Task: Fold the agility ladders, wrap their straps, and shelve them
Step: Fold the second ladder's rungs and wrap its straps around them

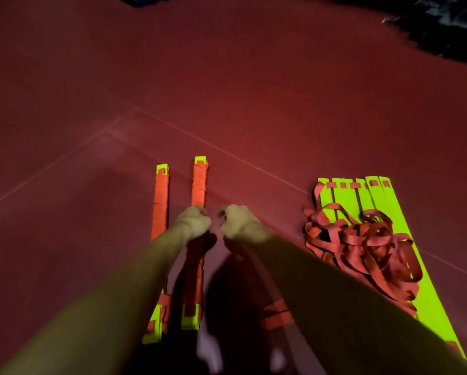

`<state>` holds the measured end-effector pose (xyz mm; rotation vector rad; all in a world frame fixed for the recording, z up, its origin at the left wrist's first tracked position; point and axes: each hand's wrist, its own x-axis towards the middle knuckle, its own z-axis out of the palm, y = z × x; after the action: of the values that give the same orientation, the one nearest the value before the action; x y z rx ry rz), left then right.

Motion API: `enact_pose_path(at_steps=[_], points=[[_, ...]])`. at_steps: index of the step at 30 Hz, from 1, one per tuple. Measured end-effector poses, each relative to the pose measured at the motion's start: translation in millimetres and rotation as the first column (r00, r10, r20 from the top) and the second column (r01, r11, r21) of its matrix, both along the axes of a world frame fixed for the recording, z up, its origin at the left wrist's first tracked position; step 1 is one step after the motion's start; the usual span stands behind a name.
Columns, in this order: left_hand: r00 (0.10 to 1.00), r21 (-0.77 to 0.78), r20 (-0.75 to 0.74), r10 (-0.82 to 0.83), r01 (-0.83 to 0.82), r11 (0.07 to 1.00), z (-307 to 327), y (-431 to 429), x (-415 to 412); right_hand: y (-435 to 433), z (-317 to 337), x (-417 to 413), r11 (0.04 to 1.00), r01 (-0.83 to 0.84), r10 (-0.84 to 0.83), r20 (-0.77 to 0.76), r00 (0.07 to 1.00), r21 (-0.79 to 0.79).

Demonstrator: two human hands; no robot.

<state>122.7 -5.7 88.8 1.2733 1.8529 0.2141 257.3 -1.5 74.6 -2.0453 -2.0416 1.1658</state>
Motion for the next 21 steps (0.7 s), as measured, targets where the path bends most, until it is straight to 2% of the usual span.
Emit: enact_pose_path(at_steps=[3,6,11,16,21], points=[[0.981,0.081,-0.037,-0.193,0.195,0.977,60.3,17.2,27.5,8.4,59.3,46.0,0.995,-0.027,0.019,0.084,0.996,0.094],[0.911,0.161,-0.141,-0.388,0.408,0.899,116.4,33.6,57.4,9.7,113.9,100.1,0.984,-0.003,-0.028,0.167,0.986,0.179],[0.797,0.207,-0.220,-0.563,0.602,0.771,175.9,38.9,100.2,-11.1,193.6,192.1,0.953,0.119,-0.185,0.221,0.958,0.280],[0.766,0.208,-0.224,-0.602,0.641,0.739,170.7,36.4,130.3,-38.6,200.8,258.5,0.937,0.232,-0.298,0.250,0.921,0.262],[0.755,0.170,-0.180,-0.631,0.655,0.736,143.1,39.6,162.3,-47.3,177.7,284.6,0.949,0.256,-0.296,0.246,0.923,0.183]])
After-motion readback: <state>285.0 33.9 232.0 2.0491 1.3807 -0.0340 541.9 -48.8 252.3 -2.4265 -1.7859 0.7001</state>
